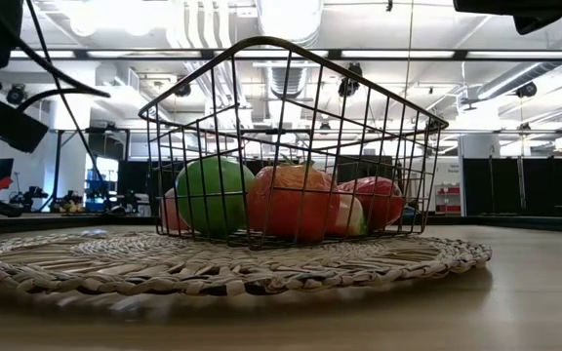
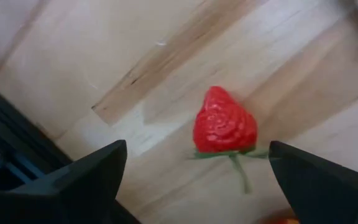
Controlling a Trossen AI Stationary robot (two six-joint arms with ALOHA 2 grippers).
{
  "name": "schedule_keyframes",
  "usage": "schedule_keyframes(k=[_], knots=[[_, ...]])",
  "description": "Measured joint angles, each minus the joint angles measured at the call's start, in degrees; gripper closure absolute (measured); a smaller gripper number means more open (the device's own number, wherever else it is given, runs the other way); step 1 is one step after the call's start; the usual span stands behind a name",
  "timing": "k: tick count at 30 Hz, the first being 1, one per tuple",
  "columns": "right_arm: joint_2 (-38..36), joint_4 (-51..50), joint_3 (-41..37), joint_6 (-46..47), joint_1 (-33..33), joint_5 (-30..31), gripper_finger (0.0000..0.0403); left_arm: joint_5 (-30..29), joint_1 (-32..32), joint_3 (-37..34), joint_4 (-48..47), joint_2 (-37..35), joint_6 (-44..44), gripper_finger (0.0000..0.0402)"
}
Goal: Build produce basket
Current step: Put the bottom strawberry into the gold wire basket
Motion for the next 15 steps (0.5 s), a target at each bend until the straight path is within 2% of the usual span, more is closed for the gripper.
schedule_keyframes(k=[15], knots=[[0.0,0.0,0.0,0.0,0.0,0.0,0.0394,-0.1,0.0,-1.0,0.9,-0.1,1.2,0.0155]])
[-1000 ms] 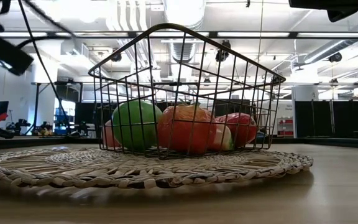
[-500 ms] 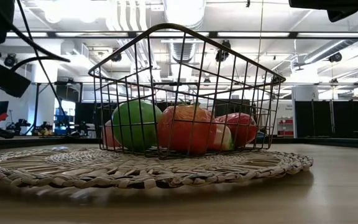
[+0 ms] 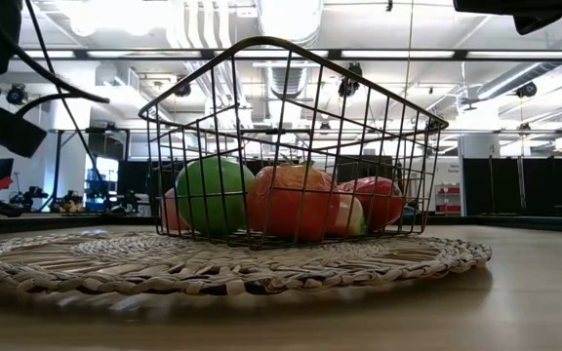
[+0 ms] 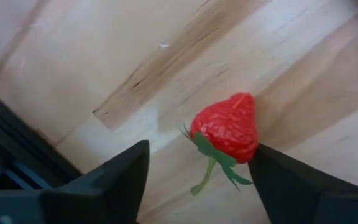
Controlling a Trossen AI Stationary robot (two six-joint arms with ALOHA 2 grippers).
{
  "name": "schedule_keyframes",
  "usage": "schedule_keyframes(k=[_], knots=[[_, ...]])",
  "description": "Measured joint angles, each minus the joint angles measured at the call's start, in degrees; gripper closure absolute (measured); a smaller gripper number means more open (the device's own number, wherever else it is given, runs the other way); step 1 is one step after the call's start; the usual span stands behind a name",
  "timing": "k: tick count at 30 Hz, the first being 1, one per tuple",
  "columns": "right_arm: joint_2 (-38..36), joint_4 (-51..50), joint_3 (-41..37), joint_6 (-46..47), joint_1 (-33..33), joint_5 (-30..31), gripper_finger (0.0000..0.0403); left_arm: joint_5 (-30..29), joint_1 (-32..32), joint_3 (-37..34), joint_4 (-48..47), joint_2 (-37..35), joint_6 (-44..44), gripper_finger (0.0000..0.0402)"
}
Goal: Build produce basket
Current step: Put the bottom strawberry into the gold wire basket
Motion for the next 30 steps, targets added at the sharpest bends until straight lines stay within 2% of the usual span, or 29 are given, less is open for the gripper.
schedule_keyframes(k=[18,25,30], knots=[[0.0,0.0,0.0,0.0,0.0,0.0,0.0394,3.3,1.5,2.9,-0.3,-3.3,5.9,0.0392],[0.0,0.0,0.0,-0.1,0.0,0.0,0.0394,-1.7,4.3,11.9,-0.7,-5.5,11.9,0.0397],[0.0,0.0,0.0,0.0,0.0,0.1,0.0394,-6.5,5.1,17.4,-0.6,-4.7,22.0,0.0400]])
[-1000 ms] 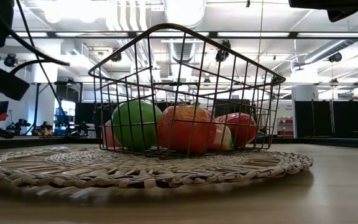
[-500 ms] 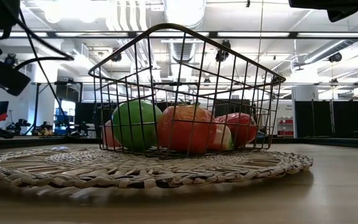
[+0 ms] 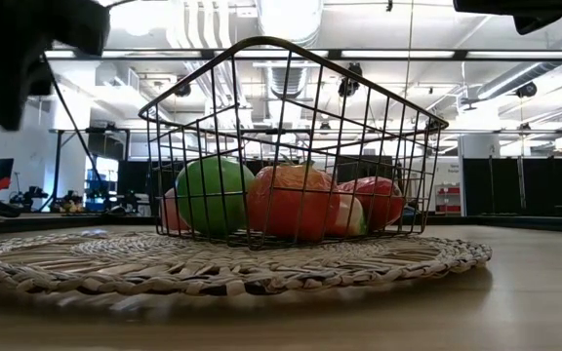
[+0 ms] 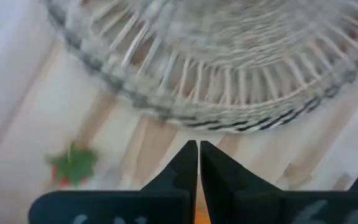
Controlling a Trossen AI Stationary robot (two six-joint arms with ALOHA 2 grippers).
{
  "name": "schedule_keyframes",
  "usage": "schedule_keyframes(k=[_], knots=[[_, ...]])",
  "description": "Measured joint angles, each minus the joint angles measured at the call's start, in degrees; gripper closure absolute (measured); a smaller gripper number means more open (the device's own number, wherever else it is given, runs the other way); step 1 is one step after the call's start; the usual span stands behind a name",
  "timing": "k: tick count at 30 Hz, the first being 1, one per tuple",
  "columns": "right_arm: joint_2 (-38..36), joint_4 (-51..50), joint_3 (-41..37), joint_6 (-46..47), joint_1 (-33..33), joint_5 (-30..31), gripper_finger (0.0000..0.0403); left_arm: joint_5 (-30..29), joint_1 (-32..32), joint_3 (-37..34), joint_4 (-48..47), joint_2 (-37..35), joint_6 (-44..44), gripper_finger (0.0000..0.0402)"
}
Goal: Build produce basket
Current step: Put the bottom strawberry into the gold wire basket
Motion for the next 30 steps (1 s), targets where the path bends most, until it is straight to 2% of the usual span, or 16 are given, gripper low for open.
schedule_keyframes(k=[6,10,13,18,21,25,30], knots=[[0.0,0.0,0.0,0.0,0.0,-0.1,0.0394,-0.1,0.0,-0.6,-0.1,1.6,15.5,0.0400],[0.0,0.0,-0.2,0.0,0.0,-0.1,0.0394,-0.1,1.9,-2.5,-6.2,2.5,15.2,0.0384],[0.0,0.0,-0.2,0.0,0.0,-0.1,0.0394,-1.6,3.4,-5.3,-9.0,1.8,13.1,0.0347],[0.0,0.0,-0.2,0.0,0.0,-0.1,0.0394,-2.2,5.9,-10.9,-6.6,-0.4,13.1,0.0261],[0.0,0.0,-0.2,0.1,0.0,-0.1,0.0394,-2.9,7.0,-13.6,-4.9,-0.9,13.1,0.0225],[0.0,0.0,-0.2,0.5,0.0,-0.1,0.0394,-2.8,7.5,-16.1,-0.6,-0.7,13.2,0.0219],[0.0,0.0,-0.2,0.5,0.0,-0.2,0.0394,-2.7,7.6,-17.9,1.0,-0.6,13.2,0.0248]])
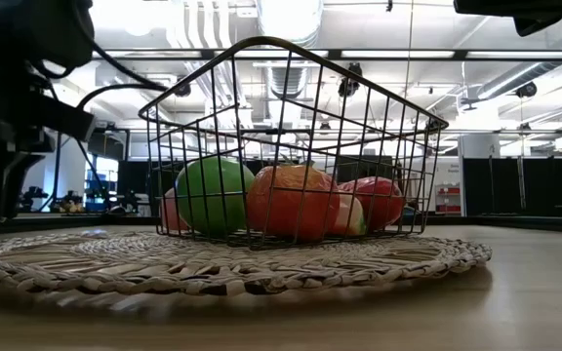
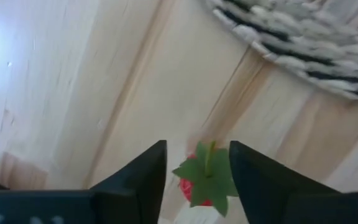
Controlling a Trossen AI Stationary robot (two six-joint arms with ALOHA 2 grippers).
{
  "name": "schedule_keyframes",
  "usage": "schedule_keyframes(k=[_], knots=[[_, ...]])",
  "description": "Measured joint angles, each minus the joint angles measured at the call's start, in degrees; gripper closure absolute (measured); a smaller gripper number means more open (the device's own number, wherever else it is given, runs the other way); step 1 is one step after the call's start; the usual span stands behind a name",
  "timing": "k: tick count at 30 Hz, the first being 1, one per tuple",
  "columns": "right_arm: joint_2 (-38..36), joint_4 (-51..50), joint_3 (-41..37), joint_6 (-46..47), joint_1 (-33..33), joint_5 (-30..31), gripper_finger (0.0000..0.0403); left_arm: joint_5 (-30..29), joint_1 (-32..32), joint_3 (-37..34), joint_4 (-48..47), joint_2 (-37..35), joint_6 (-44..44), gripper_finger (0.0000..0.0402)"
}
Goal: Build produce basket
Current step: Put the bottom strawberry into the gold wire basket
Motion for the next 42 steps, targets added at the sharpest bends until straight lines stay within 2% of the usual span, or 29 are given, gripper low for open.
schedule_keyframes(k=[12,14,20,25,31,34,38,42], knots=[[0.0,0.0,0.0,0.1,0.0,0.0,0.0394,-0.3,0.0,-0.7,0.0,0.1,3.3,0.0385],[0.0,0.0,0.0,0.5,0.0,0.0,0.0394,-1.1,0.0,-0.2,0.1,0.1,3.2,0.0397],[0.0,0.0,-0.2,0.7,0.0,0.0,0.0394,-1.2,0.0,4.9,0.0,0.1,3.2,0.0400],[0.0,0.0,-0.3,0.7,0.0,0.0,0.0394,-2.2,0.0,13.4,0.0,0.1,4.2,0.0400],[0.0,0.0,-0.3,0.7,0.0,0.1,0.0394,-8.4,0.1,27.2,-3.7,0.1,7.2,0.0401],[0.0,0.0,-0.3,0.7,0.0,0.2,0.0394,-11.8,0.3,33.8,-2.7,0.1,12.2,0.0401],[0.0,0.0,-0.3,0.7,0.0,1.4,0.0394,-14.9,1.5,37.3,6.6,0.2,21.0,0.0401],[0.0,0.0,-0.3,1.0,0.0,1.4,0.0394,-10.2,5.3,34.6,21.9,1.5,30.9,0.0401]])
